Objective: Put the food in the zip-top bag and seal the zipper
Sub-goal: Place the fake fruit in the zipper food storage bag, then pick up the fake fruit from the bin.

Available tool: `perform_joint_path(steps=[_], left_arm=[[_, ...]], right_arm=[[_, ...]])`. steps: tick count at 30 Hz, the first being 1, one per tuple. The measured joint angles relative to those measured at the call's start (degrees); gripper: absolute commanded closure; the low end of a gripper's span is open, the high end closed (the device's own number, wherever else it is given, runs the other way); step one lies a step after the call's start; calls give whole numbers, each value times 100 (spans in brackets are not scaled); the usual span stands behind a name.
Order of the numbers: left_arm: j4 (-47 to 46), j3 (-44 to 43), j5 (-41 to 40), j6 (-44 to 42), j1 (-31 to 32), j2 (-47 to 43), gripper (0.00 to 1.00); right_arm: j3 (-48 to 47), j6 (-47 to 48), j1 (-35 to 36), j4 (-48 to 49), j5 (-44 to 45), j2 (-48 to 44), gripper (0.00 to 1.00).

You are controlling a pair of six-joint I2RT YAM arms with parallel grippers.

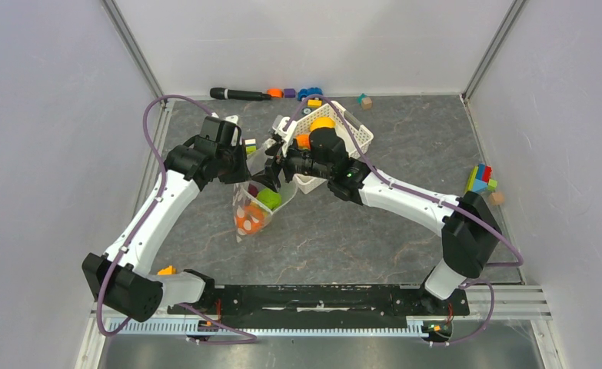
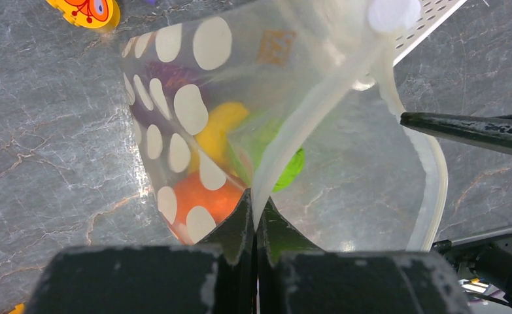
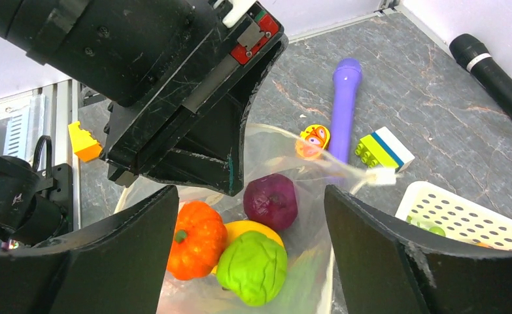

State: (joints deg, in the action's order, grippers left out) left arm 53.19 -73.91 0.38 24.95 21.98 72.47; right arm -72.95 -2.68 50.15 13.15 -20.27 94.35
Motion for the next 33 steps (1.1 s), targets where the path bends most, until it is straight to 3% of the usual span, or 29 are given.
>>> perform_joint_path(steps=[2,22,33], left_arm=[[2,0,0,0,0,-2,98],[2,2,-7,-2,0,-4,98],[2,4,-24,-7,0,-42,98]], right_arm=[[0,7,0,-2,0,0,2],[-2,0,-66,-42,245,-522,2],[-918,-487,-1405,-1504,841,-313,2]])
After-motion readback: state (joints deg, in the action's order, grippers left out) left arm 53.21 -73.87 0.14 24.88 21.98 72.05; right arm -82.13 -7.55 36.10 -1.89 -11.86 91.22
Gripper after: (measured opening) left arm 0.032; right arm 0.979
